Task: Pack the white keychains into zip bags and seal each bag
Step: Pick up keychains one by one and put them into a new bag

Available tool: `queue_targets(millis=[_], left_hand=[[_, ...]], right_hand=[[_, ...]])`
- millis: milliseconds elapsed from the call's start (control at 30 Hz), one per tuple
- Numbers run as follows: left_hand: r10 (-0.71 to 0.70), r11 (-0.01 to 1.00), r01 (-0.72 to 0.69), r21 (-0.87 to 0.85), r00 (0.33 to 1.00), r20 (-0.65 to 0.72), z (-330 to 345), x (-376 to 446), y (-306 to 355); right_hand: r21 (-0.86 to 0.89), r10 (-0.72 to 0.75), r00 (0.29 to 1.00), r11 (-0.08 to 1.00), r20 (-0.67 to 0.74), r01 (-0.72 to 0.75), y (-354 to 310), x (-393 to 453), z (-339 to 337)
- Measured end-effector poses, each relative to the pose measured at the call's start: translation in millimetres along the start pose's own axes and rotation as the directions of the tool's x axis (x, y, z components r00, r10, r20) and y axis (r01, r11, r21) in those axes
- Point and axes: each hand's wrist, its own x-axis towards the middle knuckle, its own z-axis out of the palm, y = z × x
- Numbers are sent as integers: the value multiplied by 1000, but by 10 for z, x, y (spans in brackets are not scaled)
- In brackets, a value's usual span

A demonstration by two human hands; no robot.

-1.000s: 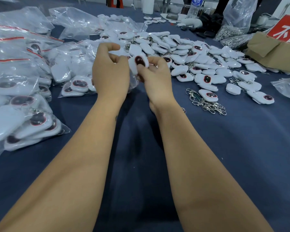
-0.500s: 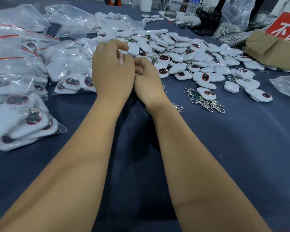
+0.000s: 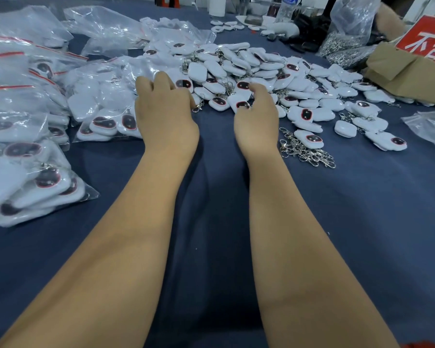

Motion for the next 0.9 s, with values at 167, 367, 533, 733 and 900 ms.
queue_targets(millis=[167, 367, 533, 733, 900], left_hand=[[-28, 999, 28, -27, 1000, 11, -25, -20, -21], [-33, 998, 27, -54, 992, -122, -25, -47, 28], [229, 829, -342, -442, 929, -290, -102, -83, 222], [163, 696, 15, -718, 971, 177, 27, -144, 417], [-26, 441, 281, -853, 953, 301, 86, -47, 306]], right_hand=[[-463, -54, 965, 870, 255, 171, 76, 17, 86], [-419, -106, 992, 900, 66, 124, 61, 13, 69], [-47, -48, 998, 998, -48, 46, -17, 8, 76], [619, 148, 989, 778, -18, -105, -179, -14, 57], [725, 180, 968, 642, 173, -249, -240, -35, 150]])
